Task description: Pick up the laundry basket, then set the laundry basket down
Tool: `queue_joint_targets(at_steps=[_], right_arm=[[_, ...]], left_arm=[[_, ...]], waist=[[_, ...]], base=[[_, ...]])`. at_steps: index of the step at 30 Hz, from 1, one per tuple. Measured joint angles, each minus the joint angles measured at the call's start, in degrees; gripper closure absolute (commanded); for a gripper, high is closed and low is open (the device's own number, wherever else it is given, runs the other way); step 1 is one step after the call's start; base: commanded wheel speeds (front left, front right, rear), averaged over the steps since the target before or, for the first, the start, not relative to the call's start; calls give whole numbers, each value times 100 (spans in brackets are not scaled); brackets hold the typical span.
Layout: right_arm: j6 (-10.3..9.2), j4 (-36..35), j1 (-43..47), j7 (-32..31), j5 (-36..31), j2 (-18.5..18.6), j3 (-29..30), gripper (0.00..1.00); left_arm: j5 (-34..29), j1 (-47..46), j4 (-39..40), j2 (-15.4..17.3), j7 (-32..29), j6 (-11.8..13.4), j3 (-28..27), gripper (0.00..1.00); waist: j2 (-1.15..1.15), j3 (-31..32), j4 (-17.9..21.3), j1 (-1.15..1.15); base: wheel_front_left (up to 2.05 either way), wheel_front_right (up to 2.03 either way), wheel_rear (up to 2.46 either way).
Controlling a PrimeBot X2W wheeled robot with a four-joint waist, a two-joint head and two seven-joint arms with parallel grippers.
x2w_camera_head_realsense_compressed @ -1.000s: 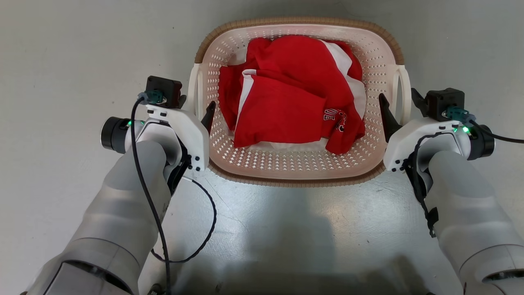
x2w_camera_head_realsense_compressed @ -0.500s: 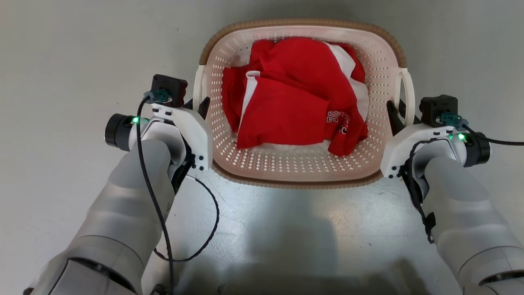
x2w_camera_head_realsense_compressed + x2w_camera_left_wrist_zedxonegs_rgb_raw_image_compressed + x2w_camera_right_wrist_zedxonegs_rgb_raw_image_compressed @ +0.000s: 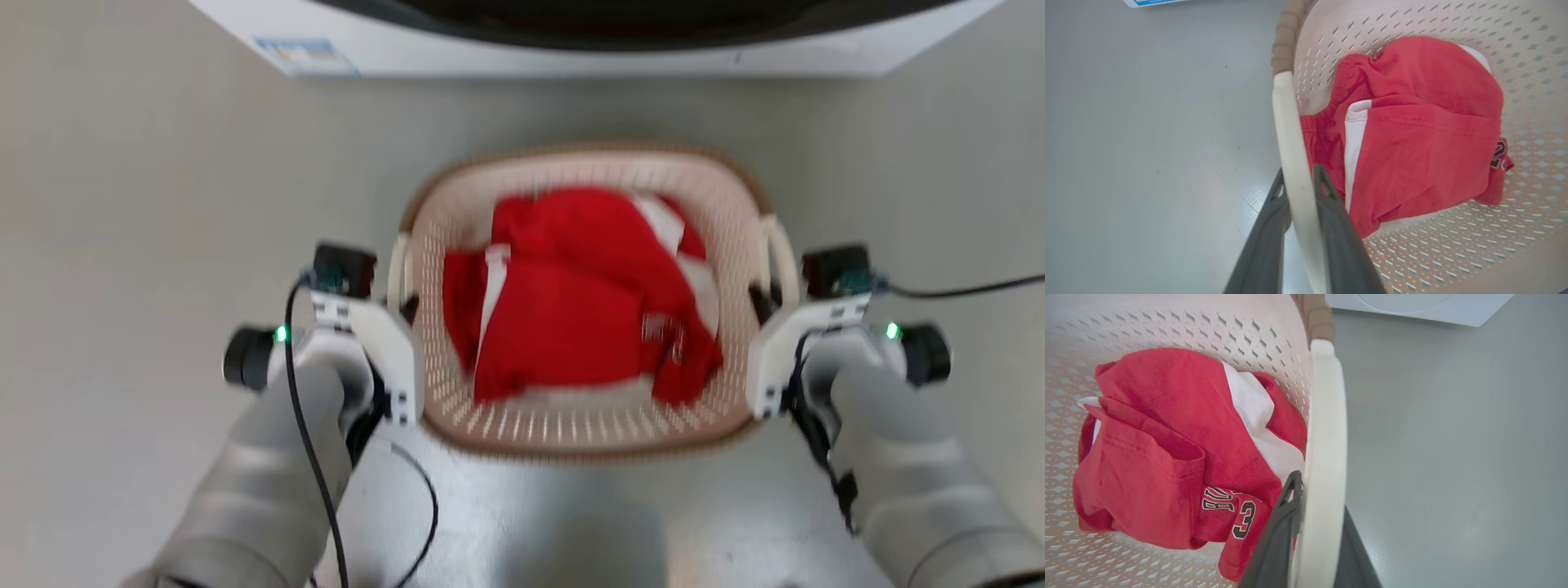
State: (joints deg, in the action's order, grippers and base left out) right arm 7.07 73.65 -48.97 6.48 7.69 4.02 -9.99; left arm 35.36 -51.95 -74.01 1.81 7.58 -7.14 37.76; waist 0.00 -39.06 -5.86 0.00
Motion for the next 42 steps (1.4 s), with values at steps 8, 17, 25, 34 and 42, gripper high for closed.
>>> queue_joint_targets(at_steps=[8, 17, 25, 34, 42], right_arm=[[0, -166, 864, -593, 953, -48, -934, 100], [-2, -394, 1737, -1062, 1789, -60, -1648, 100], [-3, -401, 2189, -1296, 2306, -64, -2104, 100], [-8, -401, 2324, -1404, 2654, -66, -2459, 100], [-8, -380, 2323, -1404, 2895, -68, -2694, 100]], left_arm=[[134, 923, -3, 74, -302, -3, 100, 100], [381, 1872, -4, 121, -552, -3, 249, 100], [662, 2421, 171, 215, -810, -2, 511, 100], [815, 2585, 263, 288, -1060, -2, 720, 100], [990, 2585, 326, 354, -1121, -2, 870, 100]], waist=[[0, 1053, 58, 0], [0, 2240, 190, 0], [0, 3291, 306, -1], [0, 3890, 355, -1], [0, 4040, 344, -1]], base=[[0, 0, 0], [0, 0, 0], [0, 0, 0], [0, 0, 0], [0, 0, 0]])
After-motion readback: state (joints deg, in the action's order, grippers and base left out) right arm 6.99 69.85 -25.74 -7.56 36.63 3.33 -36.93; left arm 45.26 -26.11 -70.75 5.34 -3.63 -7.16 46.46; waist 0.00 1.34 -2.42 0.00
